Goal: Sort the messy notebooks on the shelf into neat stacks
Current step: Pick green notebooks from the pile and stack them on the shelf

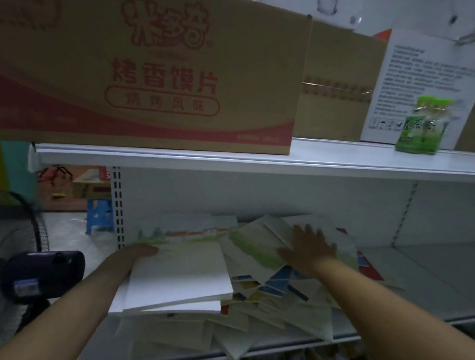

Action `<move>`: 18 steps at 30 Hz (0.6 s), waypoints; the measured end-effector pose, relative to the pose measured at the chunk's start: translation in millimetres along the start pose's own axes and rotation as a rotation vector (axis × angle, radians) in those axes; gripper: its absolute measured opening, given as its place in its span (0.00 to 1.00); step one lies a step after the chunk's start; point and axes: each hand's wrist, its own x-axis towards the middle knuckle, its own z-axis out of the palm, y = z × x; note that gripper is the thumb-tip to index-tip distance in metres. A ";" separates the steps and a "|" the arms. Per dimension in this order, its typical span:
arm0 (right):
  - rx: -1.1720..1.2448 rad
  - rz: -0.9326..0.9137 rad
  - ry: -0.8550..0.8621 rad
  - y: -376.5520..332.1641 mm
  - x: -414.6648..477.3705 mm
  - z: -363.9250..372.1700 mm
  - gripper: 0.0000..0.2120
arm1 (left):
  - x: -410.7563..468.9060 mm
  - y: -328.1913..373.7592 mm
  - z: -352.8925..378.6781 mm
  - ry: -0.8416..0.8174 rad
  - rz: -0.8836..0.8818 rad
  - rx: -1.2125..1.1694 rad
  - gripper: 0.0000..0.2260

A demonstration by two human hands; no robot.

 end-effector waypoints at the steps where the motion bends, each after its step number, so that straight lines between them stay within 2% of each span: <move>1: 0.008 0.023 -0.053 5.3 4.4 2.7 0.30 | -1.5 1.3 6.2 -0.006 0.017 0.006 0.07; 4: -0.082 -0.031 0.001 5.9 1.1 0.2 0.16 | -15.7 10.6 25.9 -0.017 0.057 0.025 0.08; 6: -0.099 -0.024 0.076 11.3 0.6 -6.2 0.14 | -22.6 12.5 38.1 -0.031 0.072 0.030 0.09; 10: 0.073 0.031 0.275 43.3 -6.7 -22.6 0.11 | -43.7 16.8 74.3 -0.119 0.091 0.060 0.21; 11: 0.137 -0.008 0.378 50.9 -13.2 -24.1 0.11 | -46.5 15.1 82.9 -0.151 0.088 0.064 0.20; 13: 0.273 -0.208 0.706 67.5 -31.8 -24.2 0.09 | -55.4 8.7 106.1 -0.184 0.054 0.102 0.07; 15: 0.306 -0.472 0.938 86.6 -53.8 -21.1 0.08 | -68.2 3.1 138.2 -0.214 0.032 0.148 0.08; 16: 0.302 -0.603 0.953 97.1 -64.4 -18.2 0.11 | -74.7 2.0 156.4 -0.219 0.059 0.160 0.09; 18: 0.244 -0.794 0.866 121.5 -82.7 -12.5 0.17 | -85.9 -0.8 193.0 -0.260 0.146 0.150 0.10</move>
